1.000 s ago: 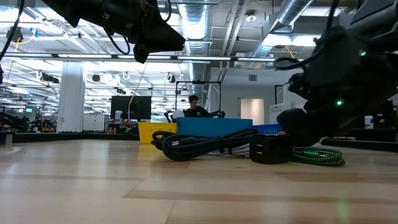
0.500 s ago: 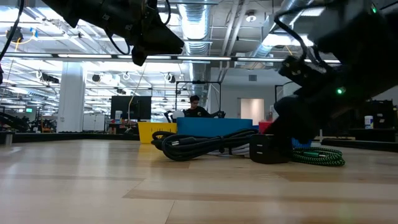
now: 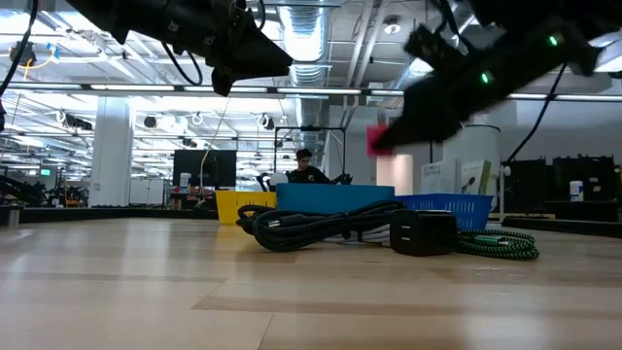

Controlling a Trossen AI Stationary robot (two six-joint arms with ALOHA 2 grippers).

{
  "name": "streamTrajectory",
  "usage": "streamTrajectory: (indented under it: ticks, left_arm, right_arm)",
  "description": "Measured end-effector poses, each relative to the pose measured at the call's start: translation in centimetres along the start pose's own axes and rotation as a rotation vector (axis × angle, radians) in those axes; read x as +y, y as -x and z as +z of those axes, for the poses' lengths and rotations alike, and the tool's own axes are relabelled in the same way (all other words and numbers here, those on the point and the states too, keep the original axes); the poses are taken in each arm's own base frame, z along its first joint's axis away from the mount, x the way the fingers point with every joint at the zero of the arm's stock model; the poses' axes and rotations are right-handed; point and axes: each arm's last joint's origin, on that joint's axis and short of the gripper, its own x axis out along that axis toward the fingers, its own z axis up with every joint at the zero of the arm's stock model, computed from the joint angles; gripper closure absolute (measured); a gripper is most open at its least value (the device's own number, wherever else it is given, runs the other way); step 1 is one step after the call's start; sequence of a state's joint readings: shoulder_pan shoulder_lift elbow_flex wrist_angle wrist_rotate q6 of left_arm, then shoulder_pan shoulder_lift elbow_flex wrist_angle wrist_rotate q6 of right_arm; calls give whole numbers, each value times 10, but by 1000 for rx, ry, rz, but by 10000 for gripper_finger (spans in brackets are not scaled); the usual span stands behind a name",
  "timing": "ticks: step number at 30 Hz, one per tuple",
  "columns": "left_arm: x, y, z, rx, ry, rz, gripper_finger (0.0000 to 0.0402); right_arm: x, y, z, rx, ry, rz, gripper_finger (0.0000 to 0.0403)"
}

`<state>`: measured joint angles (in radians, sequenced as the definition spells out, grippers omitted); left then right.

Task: Pick and place items into bin
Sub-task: Put the pink charger adapter into the yellow basket

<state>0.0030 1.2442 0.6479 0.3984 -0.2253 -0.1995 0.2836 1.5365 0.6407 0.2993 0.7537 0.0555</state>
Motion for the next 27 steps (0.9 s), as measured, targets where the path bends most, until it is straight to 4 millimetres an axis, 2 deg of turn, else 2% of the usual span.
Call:
streamTrajectory:
  ticks: [3, 7, 10, 16, 20, 27]
  left_arm:
    - [0, 0, 0, -1, -117, 2, 316]
    - [-1, 0, -3, 30, -453, -56, 316]
    - [-2, -1, -5, 30, -612, -112, 316]
    - [-4, -16, -11, -27, -608, -104, 316]
    - [-5, -29, -16, -84, -569, -47, 316]
    - [-3, -44, -27, -113, -697, 53, 316]
  right_arm:
    - [-14, 6, 17, -76, 7, 55, 246]
    - [-32, 16, 35, -168, 21, 132, 259]
    - [-43, 23, 45, -226, 20, 172, 259]
    - [-58, 32, 57, -317, -1, 232, 247]
    - [-62, 34, 59, -337, -7, 261, 256]
    - [-61, 36, 60, -347, 7, 266, 250]
